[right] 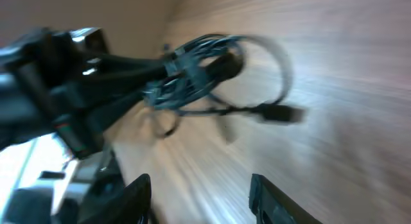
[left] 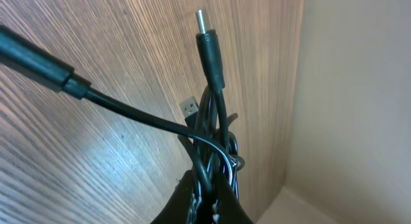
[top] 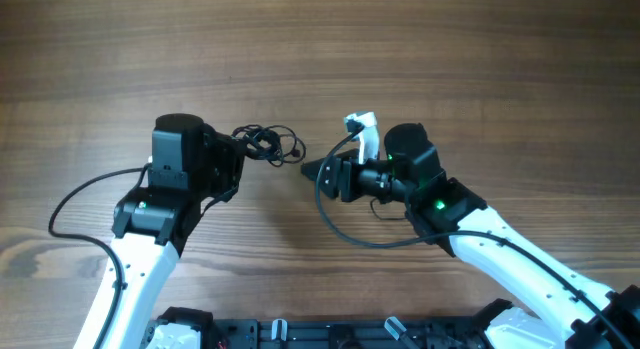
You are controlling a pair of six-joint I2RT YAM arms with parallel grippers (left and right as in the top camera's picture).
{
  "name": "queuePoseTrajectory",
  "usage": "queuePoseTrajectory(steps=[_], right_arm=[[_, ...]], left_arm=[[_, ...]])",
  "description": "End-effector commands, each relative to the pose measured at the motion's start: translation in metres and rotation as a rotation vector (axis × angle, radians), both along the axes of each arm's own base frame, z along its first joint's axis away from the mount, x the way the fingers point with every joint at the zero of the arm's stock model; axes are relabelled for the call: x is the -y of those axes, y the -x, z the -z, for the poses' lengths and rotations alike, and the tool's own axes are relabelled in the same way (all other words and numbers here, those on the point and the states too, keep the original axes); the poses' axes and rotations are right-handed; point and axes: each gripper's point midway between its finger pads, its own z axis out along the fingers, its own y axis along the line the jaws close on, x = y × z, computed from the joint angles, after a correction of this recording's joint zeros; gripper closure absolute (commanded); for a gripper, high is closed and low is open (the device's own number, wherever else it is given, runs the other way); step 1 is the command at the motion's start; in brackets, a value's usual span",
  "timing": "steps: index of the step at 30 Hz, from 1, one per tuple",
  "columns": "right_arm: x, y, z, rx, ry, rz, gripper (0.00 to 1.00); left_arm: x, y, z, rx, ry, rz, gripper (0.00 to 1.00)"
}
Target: Untangle cables
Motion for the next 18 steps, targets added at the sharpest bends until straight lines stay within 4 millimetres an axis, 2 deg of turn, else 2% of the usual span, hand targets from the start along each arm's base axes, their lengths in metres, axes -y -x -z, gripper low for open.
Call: queuePoseTrajectory(steps=[1, 2, 4, 5, 9, 13, 18], right_arm=[[-0.021, 0.021, -0.007, -0.045, -0.024, -0.017, 0.51], [-0.021, 0.017, -0.002, -0.059, -0.004, 0.041, 0.53], [-0.019, 0.005, 0.006, -0.122, 0.002, 0.204, 0.65], [-0.02, 0.002, 0.008, -0.152, -0.009, 0.256, 0.67], [-0.034, 0.0, 0.012, -0.175, -0.045, 0.286, 0.66], [-0.043, 0.0, 0.028, -0.245, -0.056, 0.291, 0.66], [-0.049, -0.001, 0.021, -0.228, -0.094, 0.265, 0.66]], left_arm=[[-0.011, -0.003, -0.004, -0.019, 0.069, -0.157, 0.96], [-0.011, -0.001, -0.002, -0.039, 0.086, -0.178, 0.96], [-0.011, 0.008, 0.006, -0.104, 0.124, -0.227, 0.96], [-0.01, 0.011, 0.008, -0.127, 0.138, -0.24, 0.96], [-0.003, 0.017, 0.01, -0.16, 0.172, -0.219, 0.96], [0.001, 0.018, 0.009, -0.167, 0.19, -0.201, 0.96], [0.006, 0.021, 0.01, -0.182, 0.211, -0.178, 0.96]])
